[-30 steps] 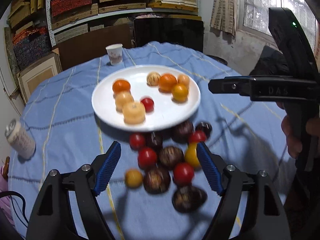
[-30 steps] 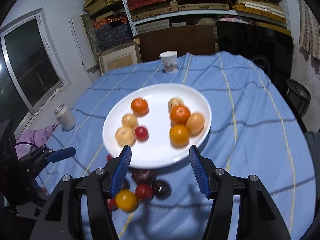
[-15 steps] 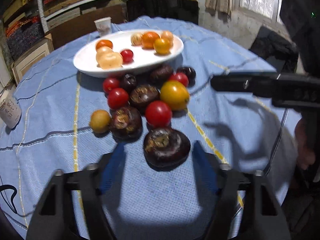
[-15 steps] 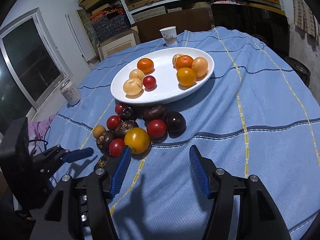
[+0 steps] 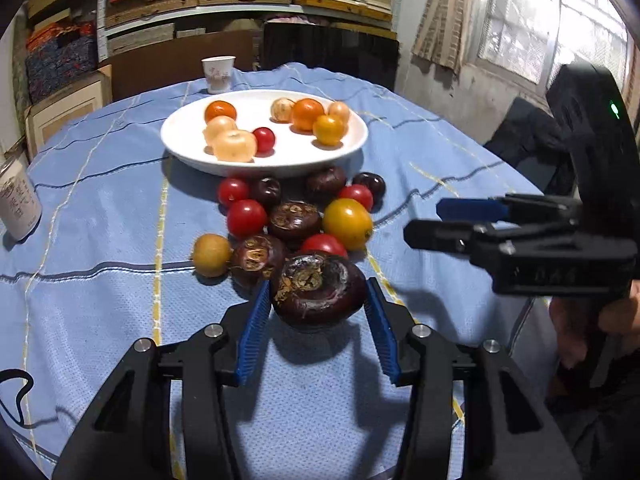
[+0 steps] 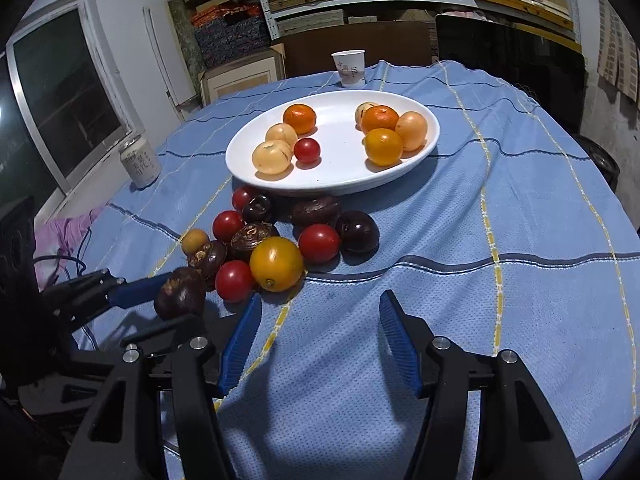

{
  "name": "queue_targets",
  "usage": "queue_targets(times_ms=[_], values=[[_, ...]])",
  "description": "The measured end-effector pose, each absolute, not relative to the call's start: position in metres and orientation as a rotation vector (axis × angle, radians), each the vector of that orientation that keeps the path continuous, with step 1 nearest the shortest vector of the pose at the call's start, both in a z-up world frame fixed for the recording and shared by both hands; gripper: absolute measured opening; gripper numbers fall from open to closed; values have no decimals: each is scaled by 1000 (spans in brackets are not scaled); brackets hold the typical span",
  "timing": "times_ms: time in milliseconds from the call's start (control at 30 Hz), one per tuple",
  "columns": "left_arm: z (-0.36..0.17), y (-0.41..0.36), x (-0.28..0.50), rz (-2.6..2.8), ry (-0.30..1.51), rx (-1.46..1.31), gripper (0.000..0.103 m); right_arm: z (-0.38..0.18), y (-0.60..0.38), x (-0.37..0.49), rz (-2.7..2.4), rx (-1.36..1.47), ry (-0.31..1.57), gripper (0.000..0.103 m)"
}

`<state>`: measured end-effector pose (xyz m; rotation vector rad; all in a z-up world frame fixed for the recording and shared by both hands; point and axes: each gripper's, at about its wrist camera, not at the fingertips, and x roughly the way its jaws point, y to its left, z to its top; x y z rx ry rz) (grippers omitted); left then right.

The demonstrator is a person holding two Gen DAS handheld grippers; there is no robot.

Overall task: Organize fruits
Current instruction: 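Grasp the dark wrinkled fruit with the left gripper, then grasp the orange citrus with the right gripper while the left gripper holds the dark fruit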

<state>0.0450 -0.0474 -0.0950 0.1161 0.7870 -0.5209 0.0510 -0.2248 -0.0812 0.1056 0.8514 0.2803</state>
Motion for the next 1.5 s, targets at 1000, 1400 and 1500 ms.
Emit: queue_targets(times_ms=[1000,1400,1500], values=[[-97,-42,47,-501,796,104,47,-91,-193,88,309,173,908,37],[-99,-43,49,-491,805,104,47,-79,-199,73,272,99,841,37],[-99,-43,49,-486,804,101,47,-77,-202,66,257,73,821,37]])
